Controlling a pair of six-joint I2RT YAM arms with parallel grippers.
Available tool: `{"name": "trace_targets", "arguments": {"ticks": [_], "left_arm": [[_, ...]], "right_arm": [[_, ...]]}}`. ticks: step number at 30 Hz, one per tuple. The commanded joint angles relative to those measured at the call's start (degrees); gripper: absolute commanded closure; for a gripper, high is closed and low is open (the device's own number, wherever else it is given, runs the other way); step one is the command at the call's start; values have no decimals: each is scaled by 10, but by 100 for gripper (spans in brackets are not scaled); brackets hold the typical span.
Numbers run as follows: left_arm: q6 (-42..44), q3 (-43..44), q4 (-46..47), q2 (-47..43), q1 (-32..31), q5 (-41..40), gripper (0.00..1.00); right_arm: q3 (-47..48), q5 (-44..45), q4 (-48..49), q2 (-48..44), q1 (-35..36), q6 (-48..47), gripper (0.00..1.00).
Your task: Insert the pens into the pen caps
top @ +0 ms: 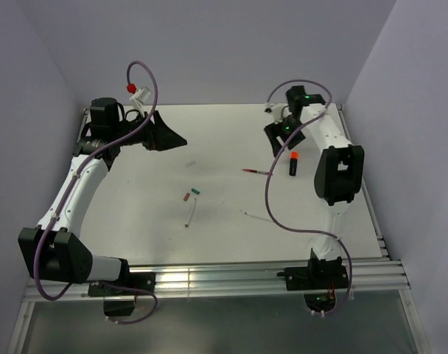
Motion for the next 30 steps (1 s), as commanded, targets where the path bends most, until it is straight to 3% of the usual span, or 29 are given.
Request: {"name": "trace_targets", "arguments": {"ticks": [1,7,19,26,30], "left_arm": [[47,30,-77,9,6,5,6],[42,26,-80,16,7,19,6],[7,6,-40,2,7,8,6],[5,4,-36,2,7,-9,6],[8,5,-44,-1,8,-17,6]], "right_arm": [[20,55,-33,-15,87,-83,24],[27,90,-35,37,157,-159,31],[36,96,-36,108,173,-197,39],[3,97,-18,120,180,-193,59],[-27,103,0,114,184,-187,60]]}}
